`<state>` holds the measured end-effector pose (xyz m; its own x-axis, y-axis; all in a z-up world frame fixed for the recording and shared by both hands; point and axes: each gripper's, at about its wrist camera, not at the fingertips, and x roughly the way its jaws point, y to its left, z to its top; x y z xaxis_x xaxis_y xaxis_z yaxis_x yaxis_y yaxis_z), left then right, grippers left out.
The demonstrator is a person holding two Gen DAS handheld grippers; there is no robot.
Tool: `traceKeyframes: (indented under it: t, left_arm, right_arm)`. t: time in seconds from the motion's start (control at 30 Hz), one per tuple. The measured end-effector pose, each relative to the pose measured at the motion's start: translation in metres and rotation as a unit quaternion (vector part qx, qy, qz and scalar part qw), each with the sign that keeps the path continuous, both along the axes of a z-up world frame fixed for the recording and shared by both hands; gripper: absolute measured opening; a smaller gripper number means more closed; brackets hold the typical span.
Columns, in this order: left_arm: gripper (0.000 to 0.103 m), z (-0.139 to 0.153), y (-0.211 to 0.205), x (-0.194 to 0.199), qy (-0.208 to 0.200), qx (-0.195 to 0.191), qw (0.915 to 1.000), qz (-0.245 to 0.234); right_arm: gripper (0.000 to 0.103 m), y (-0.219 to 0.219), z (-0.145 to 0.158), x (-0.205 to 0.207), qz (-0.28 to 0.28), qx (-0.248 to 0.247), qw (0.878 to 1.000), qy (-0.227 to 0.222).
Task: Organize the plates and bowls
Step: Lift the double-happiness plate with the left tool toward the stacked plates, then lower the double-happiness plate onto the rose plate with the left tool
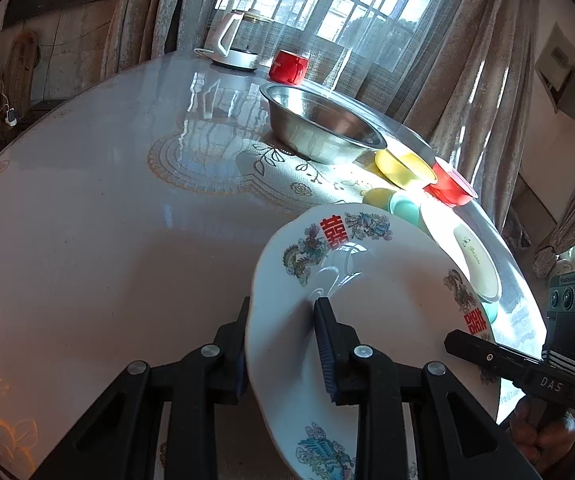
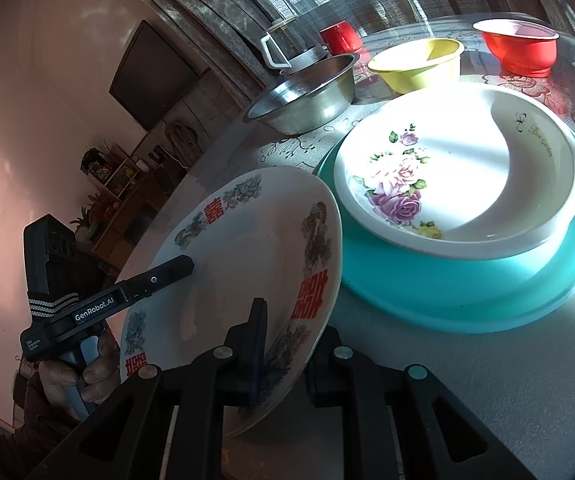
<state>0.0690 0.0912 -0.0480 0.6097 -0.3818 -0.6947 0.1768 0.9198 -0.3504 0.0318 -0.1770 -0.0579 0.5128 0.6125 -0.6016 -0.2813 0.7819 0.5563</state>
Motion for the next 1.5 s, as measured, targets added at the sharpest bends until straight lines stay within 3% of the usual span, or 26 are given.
traceKeyframes:
  t: [0.23, 0.37, 0.73, 0.93, 1.03, 1.13, 1.5]
  left_arm:
    - [0.028, 0.001, 0.002, -0.002, 0.01, -0.007, 0.9999, 0.002]
    - [0.028, 0.009, -0.002, -0.01, -0.015, 0.028, 0.9995, 0.0]
    - [0.025, 0.001, 0.0, -0.023, 0.003, 0.001, 0.9999, -0.011]
    - [0.025, 0.01, 0.0, -0.031, -0.013, -0.004, 0.9998, -0.017]
    - [0.025, 0.007, -0.003, -0.032, -0.014, 0.01, 0.9997, -0.019]
    - [0.025, 0.009, -0.002, -0.035, -0.018, -0.004, 0.9995, -0.024]
    - [0.025, 0.038, -0.025, -0.03, -0.062, 0.011, 0.9965, -0.054]
  right_arm:
    - [0.019, 0.003, 0.002, 0.002, 0.005, -0.009, 1.0, 0.002]
    - [0.019, 0.001, 0.001, 0.001, 0.011, -0.007, 1.0, 0.007]
    - [0.018, 0.007, 0.005, -0.004, 0.008, -0.037, 0.999, -0.017]
    - [0.019, 0.008, 0.012, -0.002, 0.005, -0.04, 0.999, -0.026]
    - [0.019, 0.009, 0.011, 0.0, 0.008, -0.048, 0.998, -0.03]
    - [0.019, 0.009, 0.013, 0.0, 0.007, -0.051, 0.998, -0.034]
    - [0.019, -0.009, 0.036, -0.005, -0.015, -0.05, 0.996, -0.075]
